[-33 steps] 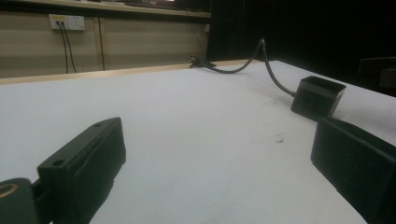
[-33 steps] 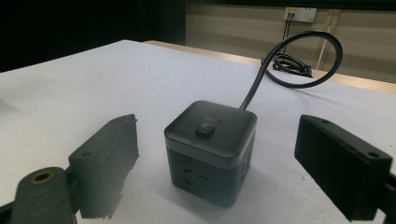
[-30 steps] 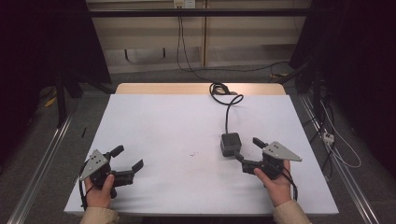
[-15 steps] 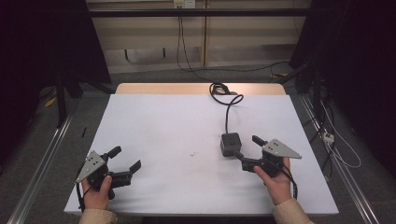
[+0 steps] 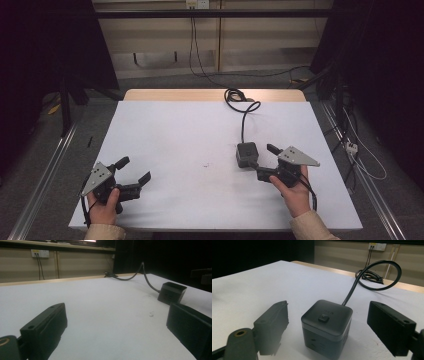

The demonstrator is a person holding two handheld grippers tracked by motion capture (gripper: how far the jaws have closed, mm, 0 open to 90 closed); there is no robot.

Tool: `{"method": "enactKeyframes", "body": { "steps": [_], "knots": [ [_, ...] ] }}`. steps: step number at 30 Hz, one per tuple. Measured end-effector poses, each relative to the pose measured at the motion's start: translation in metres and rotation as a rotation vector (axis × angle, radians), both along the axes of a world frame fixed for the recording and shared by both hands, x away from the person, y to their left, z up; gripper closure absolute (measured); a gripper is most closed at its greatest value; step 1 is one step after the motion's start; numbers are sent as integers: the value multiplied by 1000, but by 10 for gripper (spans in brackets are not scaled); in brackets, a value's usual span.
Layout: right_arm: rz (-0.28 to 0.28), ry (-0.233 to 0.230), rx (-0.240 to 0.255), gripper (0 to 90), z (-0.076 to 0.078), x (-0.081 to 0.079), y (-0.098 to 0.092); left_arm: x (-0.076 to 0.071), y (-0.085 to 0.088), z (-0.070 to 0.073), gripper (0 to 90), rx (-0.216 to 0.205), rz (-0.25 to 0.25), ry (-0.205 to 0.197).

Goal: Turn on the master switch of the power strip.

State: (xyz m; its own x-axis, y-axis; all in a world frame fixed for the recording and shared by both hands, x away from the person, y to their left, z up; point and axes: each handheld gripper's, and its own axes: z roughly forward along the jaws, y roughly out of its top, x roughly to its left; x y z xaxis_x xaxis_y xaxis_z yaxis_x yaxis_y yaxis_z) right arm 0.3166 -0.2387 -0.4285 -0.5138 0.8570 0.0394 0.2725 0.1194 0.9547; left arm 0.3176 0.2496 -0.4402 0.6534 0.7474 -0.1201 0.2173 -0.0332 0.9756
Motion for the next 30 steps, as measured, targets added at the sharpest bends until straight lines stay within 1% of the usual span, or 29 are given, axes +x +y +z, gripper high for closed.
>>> {"method": "enactKeyframes", "body": {
  "steps": [5, 7, 8, 10, 12, 16, 25, 28, 30],
  "knots": [
    [-8, 1, 4, 191, 1, 3, 1, 0, -1, 0, 28, -5, -3, 4],
    [-5, 4, -4, 202, 2, 4, 1, -1, -1, 0, 29, -3, -4, 3],
    [-4, 5, -7, 207, 1, 4, 1, -1, -1, 0, 28, -9, -5, 1],
    [-8, 9, -2, 220, 2, 5, 2, -1, 0, 0, 28, -2, -6, 0],
    [-8, 6, 1, 235, 3, 6, 3, -2, 0, 0, 29, -2, -5, 1],
    [-11, 15, 8, 253, 4, 9, 4, -3, 2, 0, 28, -5, 0, -5],
    [-28, 35, 14, 276, 5, 15, 5, -4, 3, 1, 28, -8, 4, -9],
    [-28, 34, 15, 280, 4, 17, 5, -4, 3, 1, 28, -13, 7, -6],
    [-32, 34, 14, 288, 4, 18, 5, -3, 3, 1, 28, -7, 5, -7]
  ]
}}
